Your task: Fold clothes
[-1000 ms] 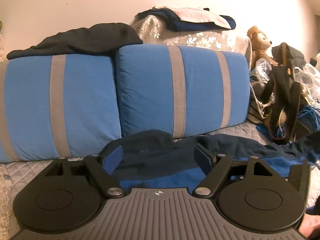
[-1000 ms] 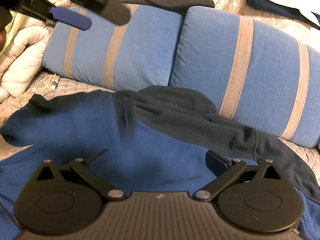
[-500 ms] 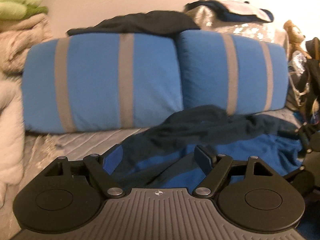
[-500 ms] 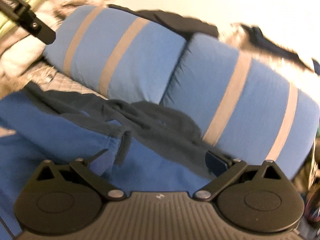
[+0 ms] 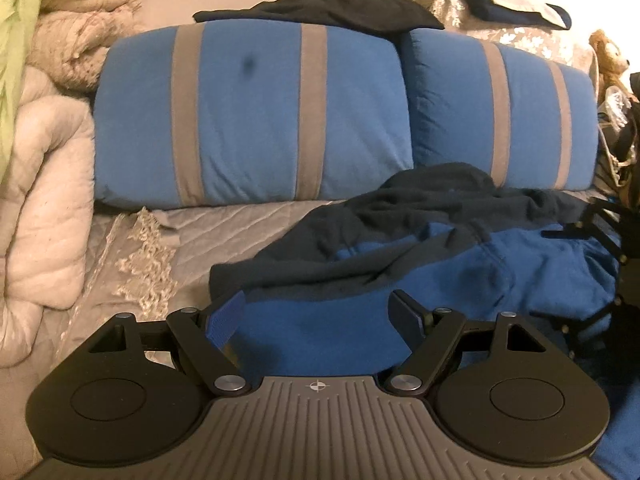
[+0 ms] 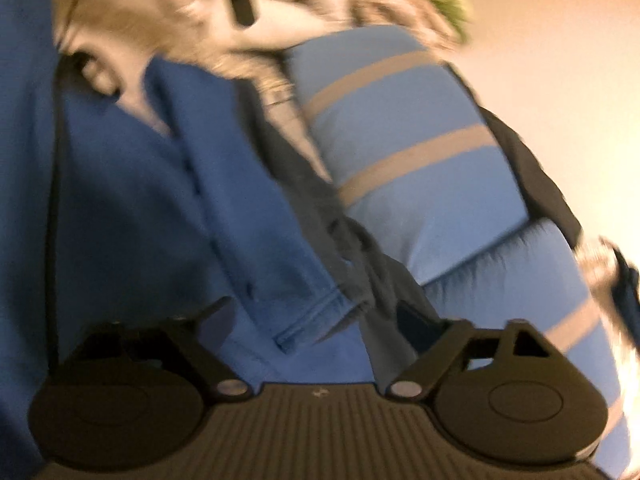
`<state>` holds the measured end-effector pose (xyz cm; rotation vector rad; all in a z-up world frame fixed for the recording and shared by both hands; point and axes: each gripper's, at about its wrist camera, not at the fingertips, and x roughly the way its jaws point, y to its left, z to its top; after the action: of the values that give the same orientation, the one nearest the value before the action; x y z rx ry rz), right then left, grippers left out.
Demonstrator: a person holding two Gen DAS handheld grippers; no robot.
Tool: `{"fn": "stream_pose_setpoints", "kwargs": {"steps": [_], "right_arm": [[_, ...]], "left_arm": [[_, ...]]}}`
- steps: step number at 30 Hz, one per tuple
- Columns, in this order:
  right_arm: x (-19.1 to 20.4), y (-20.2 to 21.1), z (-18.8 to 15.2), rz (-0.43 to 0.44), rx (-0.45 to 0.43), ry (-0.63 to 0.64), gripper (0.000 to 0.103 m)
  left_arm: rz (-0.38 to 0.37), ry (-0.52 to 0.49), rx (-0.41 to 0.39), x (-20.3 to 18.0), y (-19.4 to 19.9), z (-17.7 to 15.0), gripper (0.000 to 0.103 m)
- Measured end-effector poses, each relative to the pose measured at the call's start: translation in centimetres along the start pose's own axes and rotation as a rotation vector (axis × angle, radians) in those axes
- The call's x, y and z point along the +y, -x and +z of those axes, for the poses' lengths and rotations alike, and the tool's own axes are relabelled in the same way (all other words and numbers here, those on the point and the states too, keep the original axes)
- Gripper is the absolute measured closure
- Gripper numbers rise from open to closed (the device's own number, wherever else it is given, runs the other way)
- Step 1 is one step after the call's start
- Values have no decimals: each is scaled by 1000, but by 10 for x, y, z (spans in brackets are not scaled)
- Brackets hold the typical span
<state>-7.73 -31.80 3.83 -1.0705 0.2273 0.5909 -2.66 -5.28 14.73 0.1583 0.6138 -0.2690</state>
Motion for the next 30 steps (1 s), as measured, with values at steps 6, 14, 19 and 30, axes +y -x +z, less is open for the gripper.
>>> {"fn": "stream_pose_setpoints", "kwargs": {"steps": [6,14,19,30], "right_arm": [[19,-33,4,62,30,196,36],[37,-62,8,106,42,329,54],[40,-68,7,139,51,366,91],[-19,-61,34,-53,35,309,97]], "left_arm": [[20,12,8,11,-3,-18,24],[93,-9,57,19,-11,-34,24],[153,-30,90,23,-17,-42,24],[124,-62,88,12,-33,-41,24]]}}
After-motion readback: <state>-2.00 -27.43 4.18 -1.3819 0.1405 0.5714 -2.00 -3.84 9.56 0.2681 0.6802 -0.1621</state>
